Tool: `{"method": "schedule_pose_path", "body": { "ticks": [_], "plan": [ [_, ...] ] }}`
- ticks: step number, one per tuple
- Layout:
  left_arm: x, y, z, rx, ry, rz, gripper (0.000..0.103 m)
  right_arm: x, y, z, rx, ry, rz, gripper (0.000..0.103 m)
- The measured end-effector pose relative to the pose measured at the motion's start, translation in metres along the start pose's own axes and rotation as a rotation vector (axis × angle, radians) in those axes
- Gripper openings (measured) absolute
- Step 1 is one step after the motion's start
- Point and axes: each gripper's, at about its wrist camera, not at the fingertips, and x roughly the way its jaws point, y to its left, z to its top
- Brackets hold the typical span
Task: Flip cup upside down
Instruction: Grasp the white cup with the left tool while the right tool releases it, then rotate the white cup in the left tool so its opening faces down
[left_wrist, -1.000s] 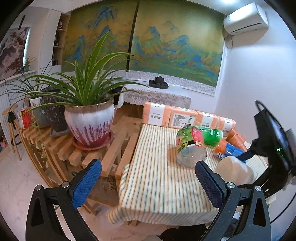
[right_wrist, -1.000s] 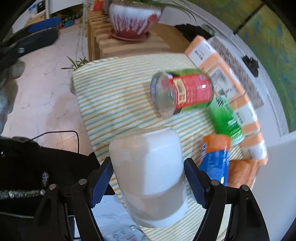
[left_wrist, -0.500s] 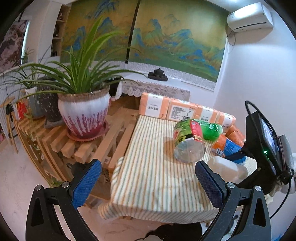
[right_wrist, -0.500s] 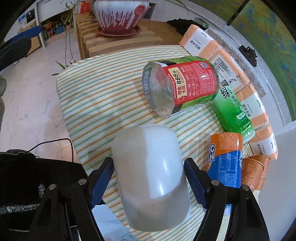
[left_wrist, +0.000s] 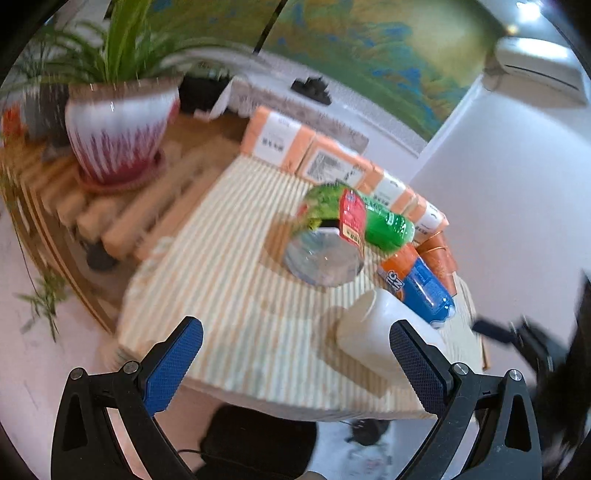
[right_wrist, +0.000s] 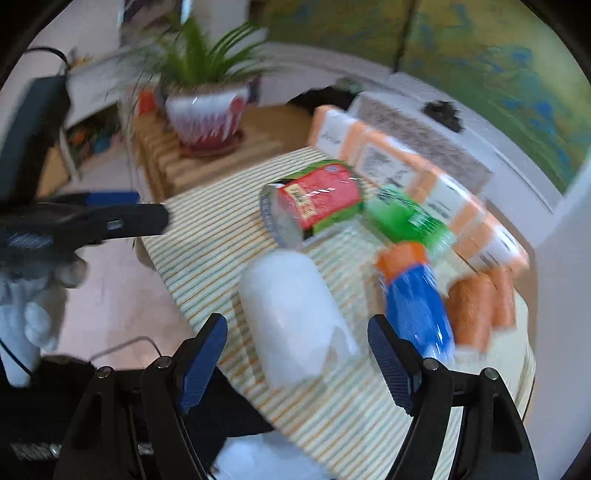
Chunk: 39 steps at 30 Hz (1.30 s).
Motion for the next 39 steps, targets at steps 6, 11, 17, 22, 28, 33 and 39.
{"method": "schedule_pose_path", "body": {
  "ticks": [6, 11, 17, 22, 28, 33, 39],
  "plan": [
    [0.027, -0.019, 0.003, -0.113, 0.069, -0.026, 0.102, -0.041, -0.001, -0.056, 0.194, -0.103, -0.092, 0.075],
    [0.050, -0.026, 0.001, -0.228, 0.160, -0.044, 0.102, -0.055, -0.014, -0.098, 0.376, -0.153, -0.146, 0.075],
    [0.065, -0.030, 0.000, -0.374, 0.196, -0.078, 0.102, -0.060, -0.040, -0.128, 0.492, -0.168, -0.111, 0.075],
    [0.082, -0.039, -0.006, -0.445, 0.226, -0.079, 0.102, -0.066, -0.051, -0.141, 0.530, -0.175, -0.127, 0.075],
    [0.105, -0.052, -0.007, -0.427, 0.231, -0.032, 0.102, -0.068, -0.055, -0.146, 0.510, -0.180, -0.163, 0.075],
    [0.115, -0.054, -0.006, -0.429, 0.220, -0.021, 0.100, -0.061, -0.059, -0.153, 0.522, -0.169, -0.168, 0.075],
    [0.125, -0.051, -0.005, -0.431, 0.235, -0.018, 0.084, -0.060, -0.059, -0.156, 0.526, -0.169, -0.177, 0.075]
  ]
}}
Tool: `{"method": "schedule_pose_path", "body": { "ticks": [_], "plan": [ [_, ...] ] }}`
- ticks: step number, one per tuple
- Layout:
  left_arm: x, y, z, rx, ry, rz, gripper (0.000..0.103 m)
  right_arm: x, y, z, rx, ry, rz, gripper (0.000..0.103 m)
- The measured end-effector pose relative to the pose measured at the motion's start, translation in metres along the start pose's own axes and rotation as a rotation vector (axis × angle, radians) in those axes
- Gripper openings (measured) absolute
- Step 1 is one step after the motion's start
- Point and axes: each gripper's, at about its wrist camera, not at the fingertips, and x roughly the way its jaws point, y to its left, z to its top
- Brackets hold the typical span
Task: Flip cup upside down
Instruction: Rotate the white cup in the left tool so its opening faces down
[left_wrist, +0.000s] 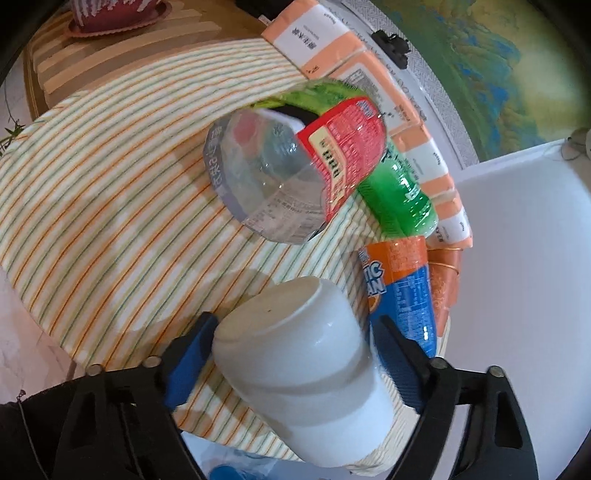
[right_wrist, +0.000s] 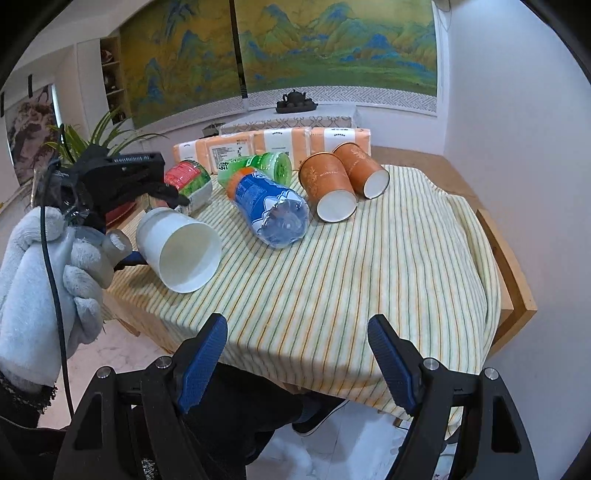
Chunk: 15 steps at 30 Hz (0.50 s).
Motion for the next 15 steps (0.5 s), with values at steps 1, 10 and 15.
{"method": "schedule_pose_path", "body": {
  "ticks": [1, 10, 15],
  "plan": [
    [0.002, 0.000, 0.000, 0.004, -0.003, -0.006, 0.085, 0.000, 0.001, 0.000, -0.002, -0.004, -0.003, 0.075],
    [-0.009, -0.012, -0.008, 0.114, -0.040, -0.011, 0.084, 0.002, 0.005, 0.001, 0.000, -0.013, -0.005, 0.075],
    [-0.026, -0.037, -0.024, 0.335, -0.140, 0.017, 0.084, 0.002, 0.004, 0.000, 0.022, -0.033, -0.027, 0.075]
  ]
}}
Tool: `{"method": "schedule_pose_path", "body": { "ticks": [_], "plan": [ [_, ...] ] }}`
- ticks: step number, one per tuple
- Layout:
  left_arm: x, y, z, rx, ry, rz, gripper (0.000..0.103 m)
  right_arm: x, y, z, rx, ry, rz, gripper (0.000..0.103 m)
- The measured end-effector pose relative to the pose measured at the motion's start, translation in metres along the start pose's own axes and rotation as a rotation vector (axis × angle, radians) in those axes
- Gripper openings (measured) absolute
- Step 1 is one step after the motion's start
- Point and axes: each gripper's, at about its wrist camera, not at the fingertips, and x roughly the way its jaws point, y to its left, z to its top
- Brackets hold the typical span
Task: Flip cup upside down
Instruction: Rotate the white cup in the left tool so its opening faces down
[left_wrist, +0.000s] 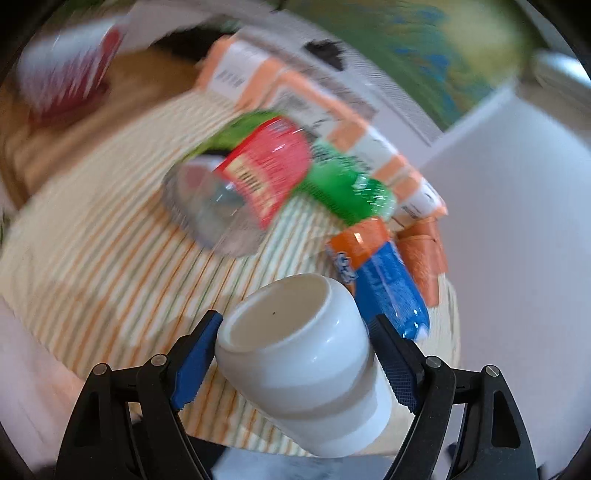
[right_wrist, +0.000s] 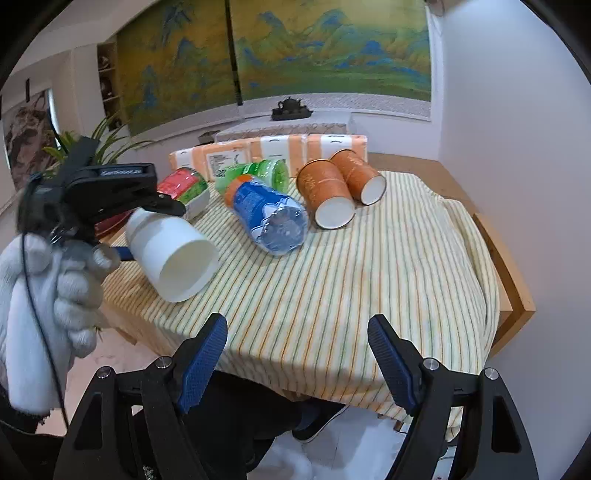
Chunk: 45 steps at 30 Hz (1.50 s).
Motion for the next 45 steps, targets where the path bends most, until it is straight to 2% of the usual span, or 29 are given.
{"method": "schedule_pose_path", "body": {
  "ticks": [3, 6, 13, 16, 27, 30, 45],
  "plan": [
    [-0.005, -0.012, 0.001, 0.112, -0.027, 0.015, 0.084, -0.001, 0.002, 0.000, 0.015, -0.026, -0.010, 0.075],
    [-0.010, -0.017, 0.002, 0.169, -0.050, 0.022, 0.084, -0.003, 0.005, -0.001, 0.018, -0.049, -0.025, 0.075],
    [-0.017, -0.037, 0.001, 0.414, -0.153, 0.066, 0.083, -0.009, 0.003, -0.001, 0.075, -0.108, -0.050, 0.075],
    [-0.014, -0.041, -0.004, 0.486, -0.178, 0.107, 0.083, -0.007, 0.001, 0.000, 0.098, -0.108, -0.058, 0.075],
    [-0.010, -0.051, -0.012, 0.557, -0.185, 0.083, 0.081, -0.006, 0.000, -0.001, 0.111, -0.089, -0.089, 0.075],
    [-0.007, -0.057, -0.012, 0.584, -0.164, 0.061, 0.080, -0.006, 0.001, 0.000, 0.109, -0.085, -0.096, 0.075],
    [-0.003, -0.066, -0.023, 0.599, -0.151, 0.008, 0.080, -0.009, 0.002, 0.002, 0.116, -0.090, -0.109, 0.075]
  ]
}}
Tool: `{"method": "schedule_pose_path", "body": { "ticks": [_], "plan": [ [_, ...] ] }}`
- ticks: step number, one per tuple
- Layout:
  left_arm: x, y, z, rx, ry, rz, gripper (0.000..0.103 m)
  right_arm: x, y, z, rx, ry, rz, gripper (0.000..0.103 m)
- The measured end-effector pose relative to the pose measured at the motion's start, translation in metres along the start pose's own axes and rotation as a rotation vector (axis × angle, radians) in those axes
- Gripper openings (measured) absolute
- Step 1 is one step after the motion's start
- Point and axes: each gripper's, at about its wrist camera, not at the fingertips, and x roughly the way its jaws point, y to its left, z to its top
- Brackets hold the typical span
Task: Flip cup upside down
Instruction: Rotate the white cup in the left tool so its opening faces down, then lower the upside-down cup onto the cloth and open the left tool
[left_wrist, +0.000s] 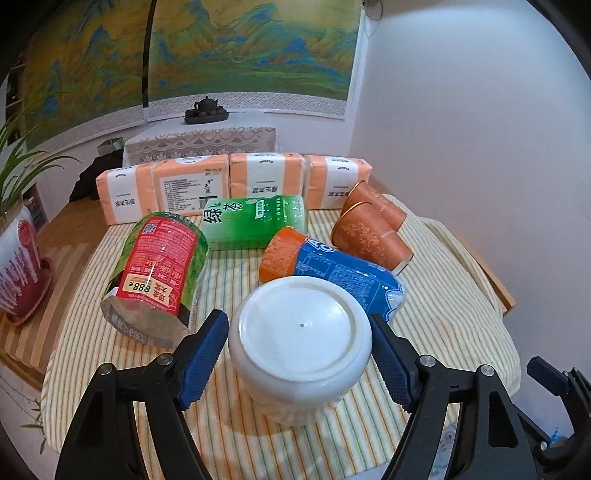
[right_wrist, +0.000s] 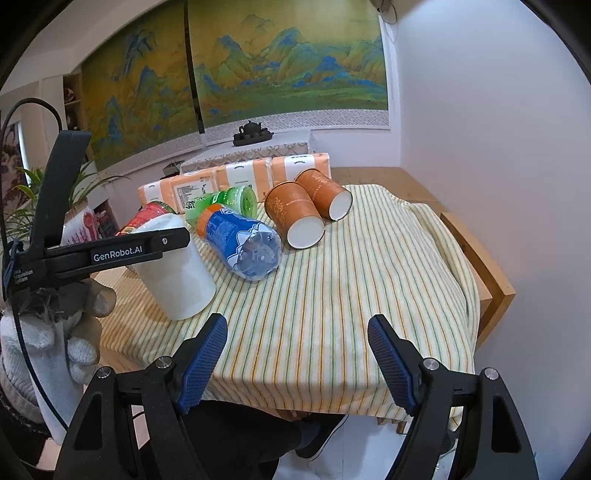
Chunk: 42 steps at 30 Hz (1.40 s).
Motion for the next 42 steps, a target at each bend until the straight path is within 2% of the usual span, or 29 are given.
{"method": "schedule_pose_path", "body": {
  "ticks": [6, 9, 18, 21, 29, 39, 41, 42],
  "plan": [
    [-0.001, -0.005, -0.001, 0.017, -0.001, -0.023, 0.081, 0.000, -0.002, 0.000, 0.007, 0.000, -0.006, 0.075],
    [-0.003, -0.006, -0.001, 0.028, -0.007, -0.032, 0.089, 0.000, -0.002, 0.000, 0.008, -0.001, -0.008, 0.075],
    [-0.027, 0.005, -0.004, 0.012, -0.059, -0.030, 0.089, -0.004, 0.004, 0.005, 0.010, -0.037, 0.006, 0.075],
    [-0.043, 0.012, -0.005, 0.001, -0.102, -0.012, 0.089, -0.004, 0.008, 0.008, 0.009, -0.057, 0.008, 0.075],
    [-0.093, 0.035, -0.015, -0.025, -0.234, 0.060, 0.089, -0.007, 0.030, 0.020, 0.002, -0.134, 0.017, 0.085],
    [-0.136, 0.060, -0.032, -0.062, -0.343, 0.167, 0.089, -0.014, 0.056, 0.029, -0.014, -0.234, 0.015, 0.094],
    [-0.141, 0.064, -0.034, -0.062, -0.359, 0.201, 0.093, -0.014, 0.059, 0.029, -0.012, -0.247, 0.015, 0.096],
    [-0.144, 0.065, -0.035, -0.061, -0.368, 0.209, 0.101, -0.014, 0.061, 0.029, -0.012, -0.254, 0.014, 0.096]
  ]
}}
